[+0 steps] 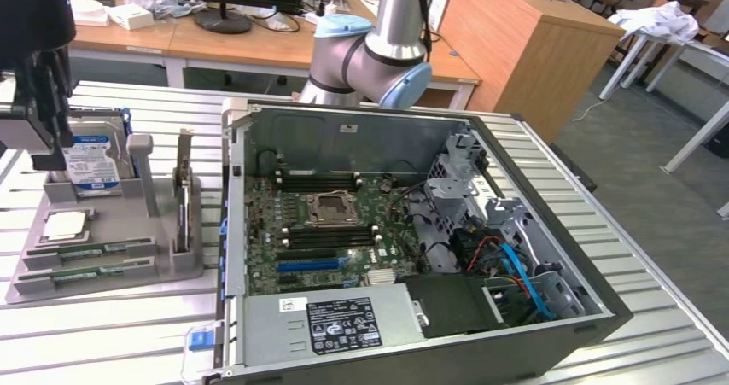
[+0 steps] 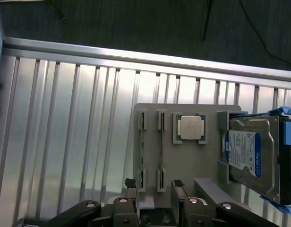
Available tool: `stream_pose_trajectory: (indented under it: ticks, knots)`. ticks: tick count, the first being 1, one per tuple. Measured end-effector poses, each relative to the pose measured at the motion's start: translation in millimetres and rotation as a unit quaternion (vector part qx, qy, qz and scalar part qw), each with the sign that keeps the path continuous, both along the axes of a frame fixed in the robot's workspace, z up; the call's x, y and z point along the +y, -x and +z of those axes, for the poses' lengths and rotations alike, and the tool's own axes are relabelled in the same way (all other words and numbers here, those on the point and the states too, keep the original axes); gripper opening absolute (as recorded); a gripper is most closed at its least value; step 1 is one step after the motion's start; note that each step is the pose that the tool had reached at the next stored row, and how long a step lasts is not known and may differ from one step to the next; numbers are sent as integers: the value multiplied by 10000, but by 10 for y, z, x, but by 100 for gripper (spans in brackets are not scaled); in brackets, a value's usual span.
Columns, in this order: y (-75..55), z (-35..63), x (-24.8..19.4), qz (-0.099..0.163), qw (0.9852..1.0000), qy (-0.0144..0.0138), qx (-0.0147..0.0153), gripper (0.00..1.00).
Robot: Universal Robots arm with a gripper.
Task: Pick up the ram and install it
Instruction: 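Pick up the ram and move it above insertion slot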
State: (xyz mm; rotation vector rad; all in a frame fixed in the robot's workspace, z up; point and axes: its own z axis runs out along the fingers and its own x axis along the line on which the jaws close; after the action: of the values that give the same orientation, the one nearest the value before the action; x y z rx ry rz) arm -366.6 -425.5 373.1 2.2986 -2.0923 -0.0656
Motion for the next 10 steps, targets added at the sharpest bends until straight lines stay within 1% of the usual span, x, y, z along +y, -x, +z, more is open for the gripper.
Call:
stream_pose_trajectory:
  ticks: [2,10]
  knots:
    - [1,-33,-7,-1,10000,0,-6,42]
    - [-9,-170,-63,0,10000,0,-16,42]
